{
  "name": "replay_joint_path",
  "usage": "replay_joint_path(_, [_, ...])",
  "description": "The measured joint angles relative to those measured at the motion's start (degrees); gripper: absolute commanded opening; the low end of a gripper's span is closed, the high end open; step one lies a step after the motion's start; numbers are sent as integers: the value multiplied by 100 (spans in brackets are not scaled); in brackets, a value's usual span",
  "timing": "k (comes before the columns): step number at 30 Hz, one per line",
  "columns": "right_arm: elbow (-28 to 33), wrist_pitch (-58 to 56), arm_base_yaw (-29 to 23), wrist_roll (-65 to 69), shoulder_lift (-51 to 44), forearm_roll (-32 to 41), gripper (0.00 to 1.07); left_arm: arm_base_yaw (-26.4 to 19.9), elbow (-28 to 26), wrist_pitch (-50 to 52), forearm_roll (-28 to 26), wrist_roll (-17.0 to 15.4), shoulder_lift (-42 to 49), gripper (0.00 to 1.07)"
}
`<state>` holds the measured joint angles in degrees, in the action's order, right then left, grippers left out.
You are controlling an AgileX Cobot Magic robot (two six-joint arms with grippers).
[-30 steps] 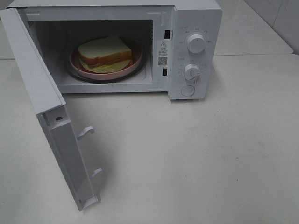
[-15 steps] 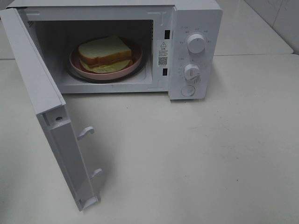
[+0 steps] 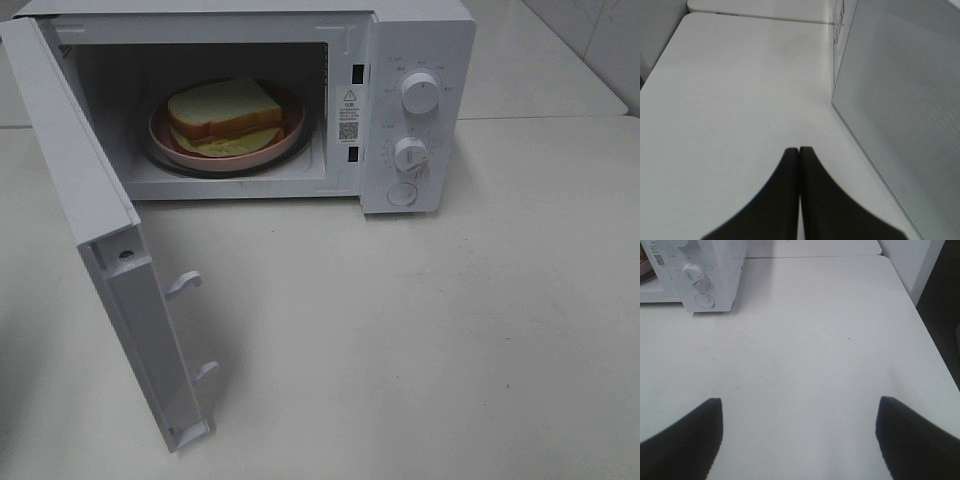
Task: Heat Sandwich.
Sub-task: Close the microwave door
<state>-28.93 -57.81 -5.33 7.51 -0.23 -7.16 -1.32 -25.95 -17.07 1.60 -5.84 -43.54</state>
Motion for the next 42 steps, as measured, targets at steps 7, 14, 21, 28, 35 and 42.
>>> replay_joint_path(7, [0, 0, 0, 0, 0, 0, 76, 0, 464, 2412, 103, 0, -951, 0])
replay_joint_path(14, [0, 0, 0, 0, 0, 0, 76, 0, 676, 4045, 642, 0, -1896, 0])
replay_joint_path(21, [0, 0, 0, 0, 0, 0, 76, 0, 670, 5775, 1146, -74, -3237, 0])
replay_joint_path(28, [0, 0, 0, 0, 0, 0, 76, 0, 493, 6589, 1707, -298, -4194, 0])
replay_joint_path(35, [0, 0, 0, 0, 0, 0, 76, 34, 189, 6984, 2086, -498, -4864, 0])
replay_joint_path(42, [0, 0, 0, 0, 0, 0, 76, 533, -63, 7013, 1770, -498, -5231, 0])
